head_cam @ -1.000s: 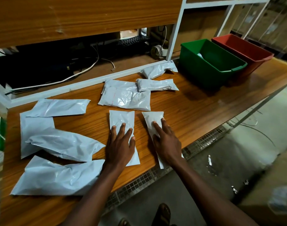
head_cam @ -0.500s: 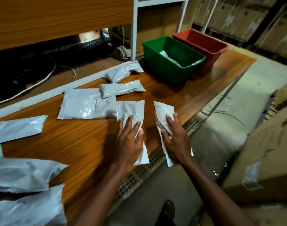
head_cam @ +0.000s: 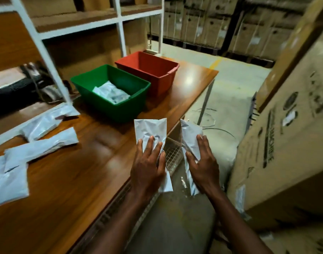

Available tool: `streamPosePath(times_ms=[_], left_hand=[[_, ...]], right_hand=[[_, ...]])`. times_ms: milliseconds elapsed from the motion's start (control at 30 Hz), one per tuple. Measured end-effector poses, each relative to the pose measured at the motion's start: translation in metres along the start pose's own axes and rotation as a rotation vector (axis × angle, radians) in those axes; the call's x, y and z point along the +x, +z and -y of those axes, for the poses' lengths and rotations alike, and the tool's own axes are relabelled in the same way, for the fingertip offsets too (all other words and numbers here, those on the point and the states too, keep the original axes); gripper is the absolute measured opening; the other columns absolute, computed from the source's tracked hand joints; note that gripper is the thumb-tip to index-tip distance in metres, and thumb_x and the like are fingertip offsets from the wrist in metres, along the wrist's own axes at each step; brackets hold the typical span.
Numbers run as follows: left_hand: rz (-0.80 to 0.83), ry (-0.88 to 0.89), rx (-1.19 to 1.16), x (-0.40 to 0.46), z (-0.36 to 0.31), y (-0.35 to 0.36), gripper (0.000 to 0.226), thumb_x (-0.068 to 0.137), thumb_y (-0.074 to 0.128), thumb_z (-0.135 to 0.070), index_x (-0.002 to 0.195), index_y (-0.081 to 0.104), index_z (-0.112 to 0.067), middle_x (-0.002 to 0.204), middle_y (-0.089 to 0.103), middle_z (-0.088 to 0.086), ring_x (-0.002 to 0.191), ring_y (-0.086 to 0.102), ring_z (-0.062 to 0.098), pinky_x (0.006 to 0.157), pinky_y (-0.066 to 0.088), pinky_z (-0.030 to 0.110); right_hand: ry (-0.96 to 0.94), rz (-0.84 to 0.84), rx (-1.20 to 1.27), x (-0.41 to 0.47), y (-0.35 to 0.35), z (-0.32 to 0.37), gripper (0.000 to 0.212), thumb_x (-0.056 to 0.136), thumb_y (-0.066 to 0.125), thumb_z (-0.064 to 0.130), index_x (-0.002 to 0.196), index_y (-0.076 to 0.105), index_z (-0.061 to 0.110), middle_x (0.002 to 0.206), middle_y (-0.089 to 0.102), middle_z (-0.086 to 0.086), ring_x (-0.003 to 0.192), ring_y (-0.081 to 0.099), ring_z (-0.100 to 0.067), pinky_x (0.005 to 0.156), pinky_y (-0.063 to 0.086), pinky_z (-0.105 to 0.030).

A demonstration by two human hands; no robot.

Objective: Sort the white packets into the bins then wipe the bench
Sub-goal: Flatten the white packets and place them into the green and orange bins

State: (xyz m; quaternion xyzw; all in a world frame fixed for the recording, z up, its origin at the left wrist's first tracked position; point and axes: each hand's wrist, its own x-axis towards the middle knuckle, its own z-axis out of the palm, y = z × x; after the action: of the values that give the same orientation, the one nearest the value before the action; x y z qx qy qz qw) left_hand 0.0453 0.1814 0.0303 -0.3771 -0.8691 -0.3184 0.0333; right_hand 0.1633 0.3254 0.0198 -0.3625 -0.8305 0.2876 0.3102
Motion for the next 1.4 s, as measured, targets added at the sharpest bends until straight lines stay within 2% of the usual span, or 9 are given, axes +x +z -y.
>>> streamPosePath(times_ms=[200, 333, 567, 700, 767, 900, 1133, 1233, 1400], left_hand=[[0.057, 0.060, -0.027, 0.068, -0.047, 0.055, 0.057, 0.097, 0.024, -0.051, 0.148, 0.041, -0.029, 0.161, 0.023, -0.006, 0.152, 0.006, 0.027, 0.120, 0.021, 0.047], [0.014, 0.071, -0.056, 0.122, -0.062, 0.084, 0.054, 0.099, 0.027, -0.047, 0.147, 0.042, -0.027, 0.162, 0.024, -0.004, 0.152, 0.008, 0.029, 0.119, 0.025, 0.050], [-0.245, 0.045, -0.065, 0.250, -0.077, 0.115, 0.043, 0.101, 0.044, -0.033, 0.141, 0.054, -0.021, 0.158, 0.035, 0.000, 0.150, 0.018, 0.030, 0.119, 0.027, 0.047], [-0.421, -0.008, 0.018, 0.315, -0.083, 0.102, 0.038, 0.096, 0.056, -0.025, 0.134, 0.061, -0.017, 0.151, 0.046, 0.006, 0.145, 0.031, 0.036, 0.122, -0.002, 0.026], [-0.484, -0.038, 0.049, 0.345, -0.077, 0.094, 0.038, 0.096, 0.055, -0.025, 0.133, 0.062, -0.017, 0.150, 0.048, 0.006, 0.144, 0.033, 0.037, 0.123, 0.003, 0.030], [-0.548, -0.106, 0.078, 0.404, -0.056, 0.087, 0.040, 0.099, 0.047, -0.029, 0.133, 0.062, -0.015, 0.150, 0.047, 0.009, 0.145, 0.028, 0.035, 0.117, 0.028, 0.052], [-0.611, -0.380, 0.241, 0.501, -0.032, 0.082, 0.044, 0.098, 0.043, -0.036, 0.137, 0.058, -0.022, 0.154, 0.042, 0.002, 0.147, 0.025, 0.033, 0.118, 0.014, 0.035], [-0.594, -0.482, 0.274, 0.540, -0.022, 0.085, 0.048, 0.096, 0.039, -0.039, 0.137, 0.058, -0.022, 0.154, 0.042, 0.003, 0.147, 0.024, 0.034, 0.119, 0.021, 0.043], [-0.379, -0.660, 0.308, 0.586, 0.028, 0.092, 0.044, 0.101, 0.039, -0.034, 0.141, 0.053, -0.024, 0.157, 0.036, 0.004, 0.148, 0.021, 0.032, 0.121, 0.018, 0.042]], right_hand=[[0.067, -0.054, -0.028, 0.077, -0.018, -0.046, 0.065, 0.097, 0.062, 0.036, 0.154, 0.033, 0.031, 0.164, 0.027, 0.004, 0.139, 0.045, -0.022, 0.104, 0.041, -0.030], [0.056, -0.049, -0.036, 0.141, -0.015, -0.061, 0.064, 0.098, 0.061, 0.035, 0.155, 0.033, 0.029, 0.164, 0.025, 0.007, 0.138, 0.046, -0.021, 0.096, 0.035, -0.022], [-0.105, -0.020, -0.042, 0.282, 0.005, -0.061, 0.064, 0.098, 0.060, 0.039, 0.155, 0.032, 0.030, 0.164, 0.025, 0.009, 0.139, 0.044, -0.018, 0.097, 0.039, -0.023], [-0.183, 0.001, 0.000, 0.358, 0.016, -0.035, 0.064, 0.098, 0.061, 0.037, 0.155, 0.033, 0.030, 0.164, 0.025, 0.010, 0.140, 0.041, -0.012, 0.095, 0.037, -0.021], [-0.250, 0.017, 0.033, 0.392, 0.029, -0.020, 0.064, 0.098, 0.060, 0.037, 0.155, 0.031, 0.030, 0.164, 0.026, 0.008, 0.140, 0.038, -0.007, 0.097, 0.035, -0.020], [-0.361, 0.118, 0.082, 0.463, 0.069, 0.011, 0.065, 0.099, 0.058, 0.039, 0.156, 0.027, 0.030, 0.165, 0.024, 0.003, 0.140, 0.034, -0.007, 0.102, 0.030, -0.022], [-0.559, 0.336, 0.130, 0.572, 0.139, 0.058, 0.064, 0.099, 0.055, 0.039, 0.157, 0.027, 0.029, 0.166, 0.019, 0.001, 0.145, 0.035, -0.022, 0.107, 0.039, -0.037], [-0.632, 0.470, 0.133, 0.607, 0.174, 0.068, 0.065, 0.099, 0.053, 0.038, 0.157, 0.025, 0.028, 0.167, 0.017, -0.002, 0.145, 0.034, -0.025, 0.107, 0.040, -0.041], [-0.729, 0.697, -0.027, 0.632, 0.243, 0.068, 0.062, 0.103, 0.042, 0.046, 0.155, 0.023, 0.017, 0.164, 0.017, -0.018, 0.142, 0.036, -0.039, 0.107, 0.042, -0.050]])
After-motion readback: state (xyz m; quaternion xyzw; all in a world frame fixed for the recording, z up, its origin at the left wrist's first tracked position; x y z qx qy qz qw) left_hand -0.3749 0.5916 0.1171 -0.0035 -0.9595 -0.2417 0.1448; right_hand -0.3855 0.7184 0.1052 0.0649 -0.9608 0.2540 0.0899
